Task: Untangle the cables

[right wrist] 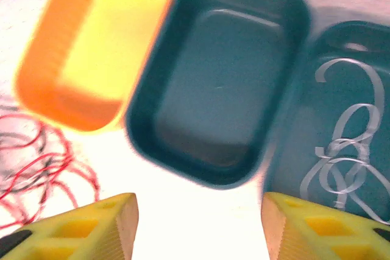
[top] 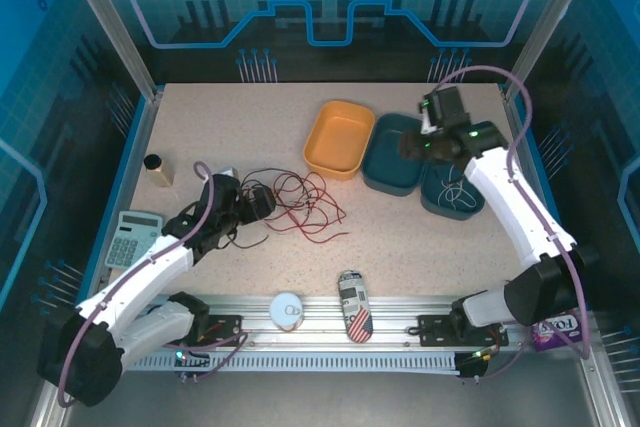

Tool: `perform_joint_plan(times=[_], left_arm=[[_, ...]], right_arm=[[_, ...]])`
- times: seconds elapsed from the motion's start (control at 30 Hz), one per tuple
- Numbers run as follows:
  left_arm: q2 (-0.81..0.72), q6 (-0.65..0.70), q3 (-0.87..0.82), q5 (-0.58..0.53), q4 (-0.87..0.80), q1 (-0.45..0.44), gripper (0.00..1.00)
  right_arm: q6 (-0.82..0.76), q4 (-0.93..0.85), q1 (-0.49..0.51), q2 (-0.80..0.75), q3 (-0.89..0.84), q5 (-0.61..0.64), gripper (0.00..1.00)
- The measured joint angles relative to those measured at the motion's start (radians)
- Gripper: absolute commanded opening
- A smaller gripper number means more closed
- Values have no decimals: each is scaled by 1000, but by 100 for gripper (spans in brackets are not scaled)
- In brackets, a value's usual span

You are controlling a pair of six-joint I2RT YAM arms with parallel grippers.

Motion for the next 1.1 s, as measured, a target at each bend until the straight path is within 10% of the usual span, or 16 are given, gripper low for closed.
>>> perform_joint_plan(times=[0.63, 1.1], left_arm=[[106, -180, 39, 246, 11, 368, 99], [107, -233, -44, 297, 30, 463, 99]], right_arm=[[-10, 97, 610, 588, 363, -10, 46], [-50, 12, 691, 882, 595, 11, 46]])
